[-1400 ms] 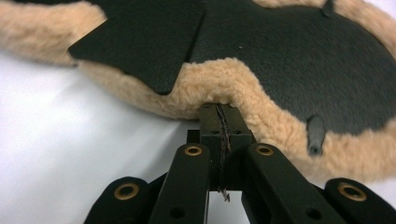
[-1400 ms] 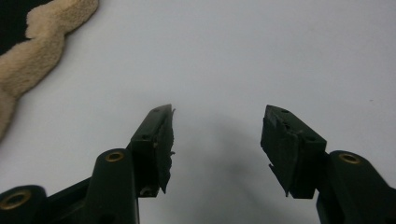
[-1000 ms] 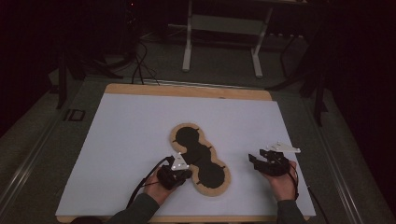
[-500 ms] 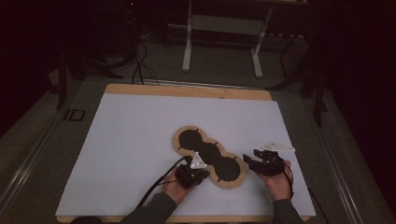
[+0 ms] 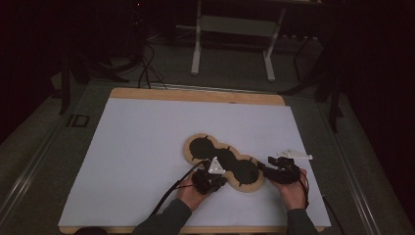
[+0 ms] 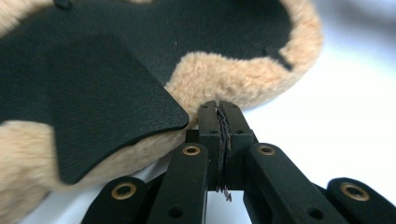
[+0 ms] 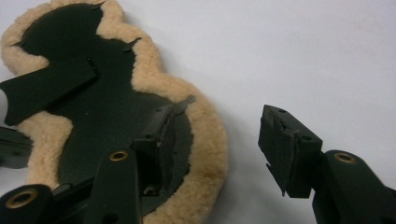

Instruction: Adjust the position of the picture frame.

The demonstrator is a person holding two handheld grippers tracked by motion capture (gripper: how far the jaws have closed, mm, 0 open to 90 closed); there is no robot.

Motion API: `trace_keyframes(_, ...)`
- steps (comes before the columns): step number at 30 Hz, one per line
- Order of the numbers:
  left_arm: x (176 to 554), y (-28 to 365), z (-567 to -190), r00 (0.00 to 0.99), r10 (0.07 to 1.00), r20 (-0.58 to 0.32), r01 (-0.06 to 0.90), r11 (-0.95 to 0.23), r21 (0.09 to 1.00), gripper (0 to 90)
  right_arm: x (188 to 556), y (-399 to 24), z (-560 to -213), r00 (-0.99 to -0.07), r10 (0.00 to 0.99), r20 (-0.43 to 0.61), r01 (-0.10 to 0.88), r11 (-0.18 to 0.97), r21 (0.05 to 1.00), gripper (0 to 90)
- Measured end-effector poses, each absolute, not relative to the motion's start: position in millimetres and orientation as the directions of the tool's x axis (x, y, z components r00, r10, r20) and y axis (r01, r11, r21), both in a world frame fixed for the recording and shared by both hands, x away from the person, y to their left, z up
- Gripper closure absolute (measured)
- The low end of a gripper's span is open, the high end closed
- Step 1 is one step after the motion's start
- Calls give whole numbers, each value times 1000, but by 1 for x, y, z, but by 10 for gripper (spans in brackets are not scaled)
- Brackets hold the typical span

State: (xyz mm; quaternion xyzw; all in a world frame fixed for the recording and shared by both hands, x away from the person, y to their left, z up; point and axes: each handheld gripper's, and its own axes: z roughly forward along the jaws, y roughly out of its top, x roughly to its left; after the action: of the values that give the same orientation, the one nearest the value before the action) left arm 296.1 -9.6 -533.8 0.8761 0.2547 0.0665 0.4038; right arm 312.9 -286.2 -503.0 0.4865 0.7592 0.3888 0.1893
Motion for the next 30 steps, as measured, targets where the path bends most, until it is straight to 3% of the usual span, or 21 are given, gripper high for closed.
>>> trace_keyframes(7, 300, 15, -516, 849, 523, -72, 376, -503, 778, 874, 314, -289, -504, -431, 896, 110, 607, 198, 769, 457)
trace_keyframes(16, 327, 63, -506, 759, 648, -64, 430, -424, 797, 850, 316, -290, -508, -427, 894, 132, 626, 188, 757, 459)
trace_keyframes(21, 350, 91, -508, 662, 745, -81, 490, -349, 799, 827, 317, -291, -510, -424, 893, 149, 639, 179, 748, 479)
trace_keyframes(30, 370, 99, -517, 573, 812, -110, 558, -288, 778, 734, 317, -293, -511, -421, 894, 154, 643, 175, 746, 477)
